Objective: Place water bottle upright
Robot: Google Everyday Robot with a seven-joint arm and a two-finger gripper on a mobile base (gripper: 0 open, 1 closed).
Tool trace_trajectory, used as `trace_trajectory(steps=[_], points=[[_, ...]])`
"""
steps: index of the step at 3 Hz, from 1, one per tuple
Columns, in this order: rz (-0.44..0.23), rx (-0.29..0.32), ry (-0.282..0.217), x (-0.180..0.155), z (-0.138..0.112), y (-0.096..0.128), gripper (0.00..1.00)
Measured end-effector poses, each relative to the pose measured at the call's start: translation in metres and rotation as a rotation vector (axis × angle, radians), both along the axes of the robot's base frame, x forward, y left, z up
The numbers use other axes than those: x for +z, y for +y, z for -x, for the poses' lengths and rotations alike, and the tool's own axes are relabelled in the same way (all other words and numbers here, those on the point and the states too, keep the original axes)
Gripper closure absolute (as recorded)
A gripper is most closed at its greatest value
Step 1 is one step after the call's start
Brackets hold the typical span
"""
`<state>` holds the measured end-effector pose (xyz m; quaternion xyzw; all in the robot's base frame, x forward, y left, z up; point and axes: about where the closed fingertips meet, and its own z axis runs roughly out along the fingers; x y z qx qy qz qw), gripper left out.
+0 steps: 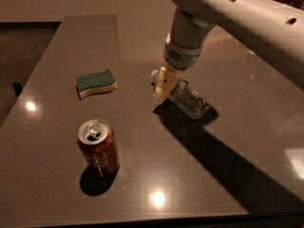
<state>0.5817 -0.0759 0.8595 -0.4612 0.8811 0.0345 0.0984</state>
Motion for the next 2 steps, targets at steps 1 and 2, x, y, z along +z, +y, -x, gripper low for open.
trace_trajectory(steps=[1,2], points=[[-0.006,-0.018,0.027,-0.0062,-0.0009,-0.0039,0.45],[-0.031,0.007,0.033,-0.0005,-0.0011,-0.0054,0.69]])
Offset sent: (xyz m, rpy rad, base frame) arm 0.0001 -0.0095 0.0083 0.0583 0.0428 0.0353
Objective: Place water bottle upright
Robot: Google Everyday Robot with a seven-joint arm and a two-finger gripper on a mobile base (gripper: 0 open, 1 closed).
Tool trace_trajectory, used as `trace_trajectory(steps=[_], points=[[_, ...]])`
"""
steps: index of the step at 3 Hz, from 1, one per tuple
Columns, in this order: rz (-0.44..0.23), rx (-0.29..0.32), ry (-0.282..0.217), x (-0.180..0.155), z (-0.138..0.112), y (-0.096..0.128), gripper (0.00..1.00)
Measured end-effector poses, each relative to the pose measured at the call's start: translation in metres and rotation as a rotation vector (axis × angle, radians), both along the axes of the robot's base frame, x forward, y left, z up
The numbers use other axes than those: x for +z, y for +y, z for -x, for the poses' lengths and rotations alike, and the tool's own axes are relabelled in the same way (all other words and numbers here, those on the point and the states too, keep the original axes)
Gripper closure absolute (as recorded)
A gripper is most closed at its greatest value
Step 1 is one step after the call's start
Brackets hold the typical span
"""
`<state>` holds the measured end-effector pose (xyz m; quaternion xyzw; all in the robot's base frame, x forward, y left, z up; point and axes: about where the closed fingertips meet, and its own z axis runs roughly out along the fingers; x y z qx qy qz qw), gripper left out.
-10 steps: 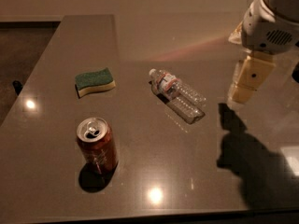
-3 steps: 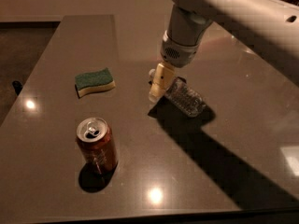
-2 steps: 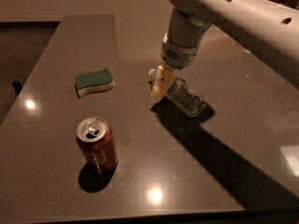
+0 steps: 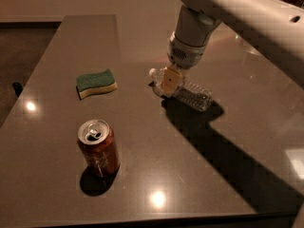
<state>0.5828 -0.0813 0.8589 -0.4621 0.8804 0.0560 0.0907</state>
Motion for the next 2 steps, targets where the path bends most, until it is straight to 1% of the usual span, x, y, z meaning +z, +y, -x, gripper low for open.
trace_trajectory(steps=[1,2], points=[[-0.107,0.05,-0.055,0.032,0.002,0.004,0.92],[-0.243,0.106,-0.12,0.065,0.01,0.011,1.0]])
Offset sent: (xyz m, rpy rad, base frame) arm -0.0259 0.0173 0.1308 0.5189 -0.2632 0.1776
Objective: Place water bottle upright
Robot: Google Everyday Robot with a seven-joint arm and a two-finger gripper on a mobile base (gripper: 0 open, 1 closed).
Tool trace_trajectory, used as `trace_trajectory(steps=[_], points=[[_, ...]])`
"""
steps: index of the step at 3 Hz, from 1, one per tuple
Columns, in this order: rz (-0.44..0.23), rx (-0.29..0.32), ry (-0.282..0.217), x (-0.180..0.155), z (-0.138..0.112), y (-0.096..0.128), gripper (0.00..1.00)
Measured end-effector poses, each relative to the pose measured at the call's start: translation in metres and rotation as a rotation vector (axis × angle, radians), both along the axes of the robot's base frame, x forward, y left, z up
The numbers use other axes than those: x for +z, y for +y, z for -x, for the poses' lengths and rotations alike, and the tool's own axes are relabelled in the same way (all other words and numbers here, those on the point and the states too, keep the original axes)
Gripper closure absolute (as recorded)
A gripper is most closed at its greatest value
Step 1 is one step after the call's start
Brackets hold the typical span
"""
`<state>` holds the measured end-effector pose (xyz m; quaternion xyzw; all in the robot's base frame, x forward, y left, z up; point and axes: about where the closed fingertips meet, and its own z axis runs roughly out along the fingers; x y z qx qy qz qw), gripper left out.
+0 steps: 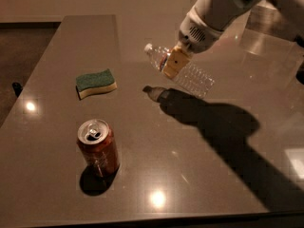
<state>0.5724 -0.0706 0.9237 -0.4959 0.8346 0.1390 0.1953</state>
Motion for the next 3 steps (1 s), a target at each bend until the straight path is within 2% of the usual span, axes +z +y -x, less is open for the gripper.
trace_trajectory(steps=[1,3], points=[[-0.176,0.048,-0.075,0.027,0.005,0.011,1.0],[-0.434,0.081,-0.192,0.053,0.0,0.037,1.0]])
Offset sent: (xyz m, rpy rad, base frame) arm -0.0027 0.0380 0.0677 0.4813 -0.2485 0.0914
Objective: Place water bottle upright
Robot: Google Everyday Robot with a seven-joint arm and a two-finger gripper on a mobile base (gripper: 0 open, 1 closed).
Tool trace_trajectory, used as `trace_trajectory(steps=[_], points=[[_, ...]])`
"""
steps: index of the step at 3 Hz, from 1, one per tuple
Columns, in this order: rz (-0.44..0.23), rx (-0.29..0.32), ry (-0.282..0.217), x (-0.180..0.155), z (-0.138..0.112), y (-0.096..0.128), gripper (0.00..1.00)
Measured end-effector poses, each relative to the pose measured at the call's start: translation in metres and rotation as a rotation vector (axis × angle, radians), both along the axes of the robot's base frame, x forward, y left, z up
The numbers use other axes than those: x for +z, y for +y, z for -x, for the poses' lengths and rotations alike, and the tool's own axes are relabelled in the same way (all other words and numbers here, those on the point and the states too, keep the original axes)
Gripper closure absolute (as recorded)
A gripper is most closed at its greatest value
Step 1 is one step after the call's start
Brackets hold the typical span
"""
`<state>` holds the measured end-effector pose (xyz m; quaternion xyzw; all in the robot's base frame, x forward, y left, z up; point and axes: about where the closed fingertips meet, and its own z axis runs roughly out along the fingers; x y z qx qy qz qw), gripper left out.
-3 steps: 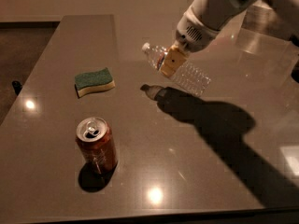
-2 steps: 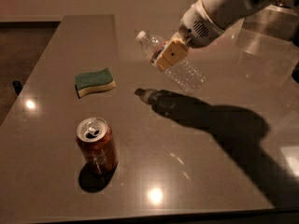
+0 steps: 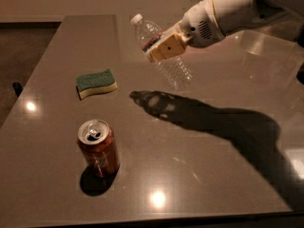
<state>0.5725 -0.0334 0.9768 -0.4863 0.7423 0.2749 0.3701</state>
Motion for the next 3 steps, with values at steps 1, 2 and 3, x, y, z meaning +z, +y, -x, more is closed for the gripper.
trace_trajectory(steps=[1,2,3], points=[[-0.118,-0.001,-0.047,0.0072,-0.0049,0.0092,1.0],[-0.228,-0.002,-0.102,0.013,-0.0096,0.0148,1.0],[-0.326,-0.004,-0.161,0.0124,-0.0129,0.018,1.0]])
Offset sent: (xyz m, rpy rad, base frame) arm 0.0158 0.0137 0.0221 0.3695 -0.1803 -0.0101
